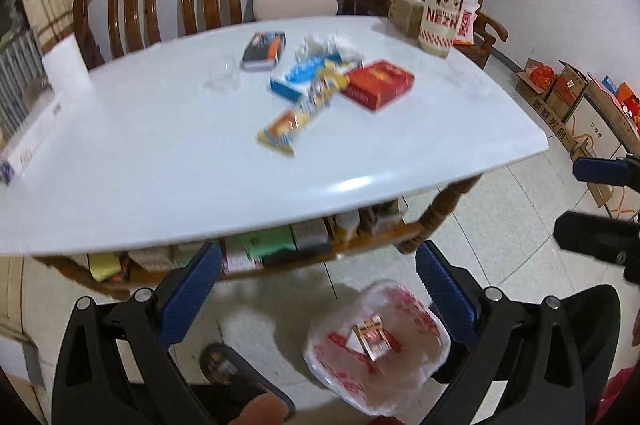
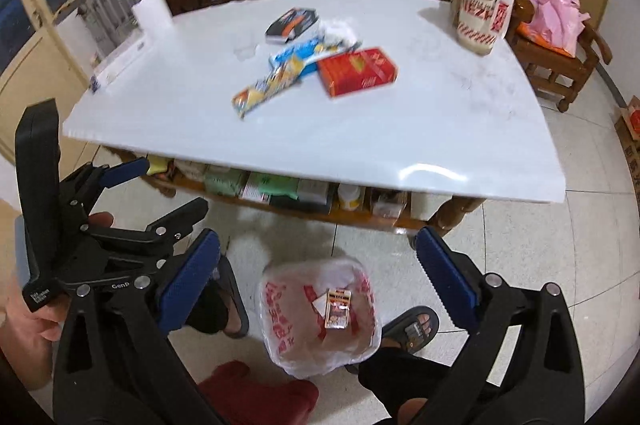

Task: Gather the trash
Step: 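Raise both tools back over the table toward the remaining items, then grasp the red cigarette pack with the right tool while the left tool grasps the yellow snack wrapper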

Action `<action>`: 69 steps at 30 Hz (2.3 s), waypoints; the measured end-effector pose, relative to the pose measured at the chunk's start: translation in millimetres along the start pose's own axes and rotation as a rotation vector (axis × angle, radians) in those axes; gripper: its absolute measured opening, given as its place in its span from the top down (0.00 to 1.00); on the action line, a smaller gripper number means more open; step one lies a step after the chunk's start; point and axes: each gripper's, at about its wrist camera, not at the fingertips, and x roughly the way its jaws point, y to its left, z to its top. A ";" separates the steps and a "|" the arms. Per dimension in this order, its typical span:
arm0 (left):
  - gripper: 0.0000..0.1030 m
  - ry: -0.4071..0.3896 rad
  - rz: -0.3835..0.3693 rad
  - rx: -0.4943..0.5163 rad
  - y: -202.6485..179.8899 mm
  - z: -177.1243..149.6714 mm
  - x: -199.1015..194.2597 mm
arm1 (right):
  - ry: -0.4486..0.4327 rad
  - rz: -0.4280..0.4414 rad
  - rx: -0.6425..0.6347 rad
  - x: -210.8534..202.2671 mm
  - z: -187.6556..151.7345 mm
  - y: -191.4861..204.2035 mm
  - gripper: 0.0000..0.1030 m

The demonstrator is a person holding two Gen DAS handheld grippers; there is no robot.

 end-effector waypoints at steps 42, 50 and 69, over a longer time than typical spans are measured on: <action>0.16 0.069 -0.030 0.053 28.7 99.0 125.7 | 0.217 -0.169 0.464 179.1 174.9 -62.1 0.07; 0.20 0.085 -0.037 0.037 30.4 96.7 130.9 | 0.243 -0.170 0.469 197.4 178.8 -62.1 0.07; 0.40 0.075 -0.045 0.025 29.5 98.9 129.9 | 0.285 -0.275 0.366 209.8 170.4 -61.7 0.08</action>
